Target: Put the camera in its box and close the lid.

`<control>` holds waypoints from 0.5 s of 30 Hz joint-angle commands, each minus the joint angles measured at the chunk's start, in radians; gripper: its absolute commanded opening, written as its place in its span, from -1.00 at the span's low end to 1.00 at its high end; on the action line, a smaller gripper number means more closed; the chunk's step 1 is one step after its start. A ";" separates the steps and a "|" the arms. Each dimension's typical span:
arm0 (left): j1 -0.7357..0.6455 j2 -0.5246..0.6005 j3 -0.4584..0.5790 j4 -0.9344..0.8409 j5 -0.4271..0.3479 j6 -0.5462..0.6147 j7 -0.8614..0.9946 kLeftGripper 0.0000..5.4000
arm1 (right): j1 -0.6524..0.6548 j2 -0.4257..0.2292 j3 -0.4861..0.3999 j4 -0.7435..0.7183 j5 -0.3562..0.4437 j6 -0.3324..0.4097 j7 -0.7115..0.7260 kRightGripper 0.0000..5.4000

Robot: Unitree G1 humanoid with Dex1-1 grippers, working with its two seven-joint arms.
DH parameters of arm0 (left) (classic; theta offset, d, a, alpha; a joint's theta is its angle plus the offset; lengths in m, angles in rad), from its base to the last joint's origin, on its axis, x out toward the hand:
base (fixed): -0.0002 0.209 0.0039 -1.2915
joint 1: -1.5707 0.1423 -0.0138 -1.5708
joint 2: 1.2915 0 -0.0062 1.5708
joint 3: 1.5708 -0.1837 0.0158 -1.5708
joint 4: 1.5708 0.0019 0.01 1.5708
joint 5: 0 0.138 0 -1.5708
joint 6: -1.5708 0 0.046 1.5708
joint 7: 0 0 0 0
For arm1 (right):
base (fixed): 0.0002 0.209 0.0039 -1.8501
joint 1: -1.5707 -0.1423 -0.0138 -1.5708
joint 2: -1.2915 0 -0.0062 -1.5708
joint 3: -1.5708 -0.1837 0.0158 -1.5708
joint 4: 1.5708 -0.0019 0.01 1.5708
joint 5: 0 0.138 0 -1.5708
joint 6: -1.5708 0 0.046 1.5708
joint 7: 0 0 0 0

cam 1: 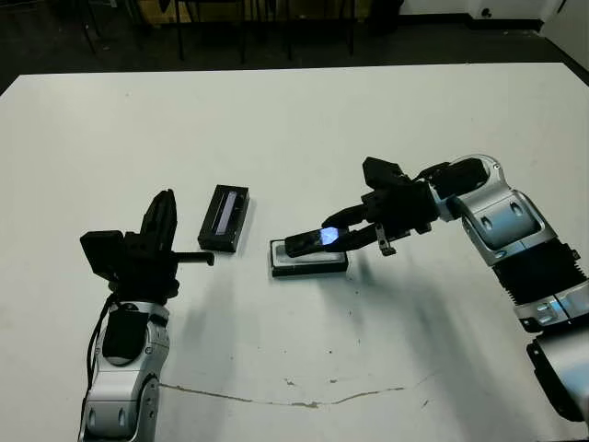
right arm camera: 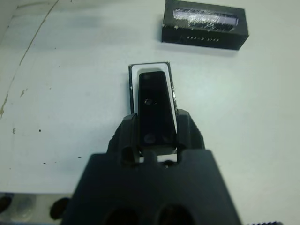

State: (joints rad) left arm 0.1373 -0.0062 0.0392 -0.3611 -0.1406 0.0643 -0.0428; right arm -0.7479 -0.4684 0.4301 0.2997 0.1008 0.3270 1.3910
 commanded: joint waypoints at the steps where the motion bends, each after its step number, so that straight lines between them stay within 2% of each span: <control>1: 0.015 0.003 0.001 0.008 0.001 0.013 0.002 -1.00 | 0.017 0.005 0.013 0.013 -0.018 -0.004 -0.009 -0.77; 12: 0.016 -0.005 0.001 0.010 -0.006 0.012 0.004 -1.00 | 0.020 0.023 0.032 0.003 -0.038 -0.043 -0.005 -0.77; 15: 0.016 -0.001 0.000 0.013 0.003 0.006 0.004 -1.00 | 0.019 0.037 0.033 0.015 -0.034 -0.027 -0.003 -0.77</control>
State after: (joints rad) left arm 0.1374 -0.0134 0.0394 -0.3609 -0.1463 0.0625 -0.0425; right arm -0.7412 -0.4424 0.4504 0.3035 0.0688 0.2955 1.3830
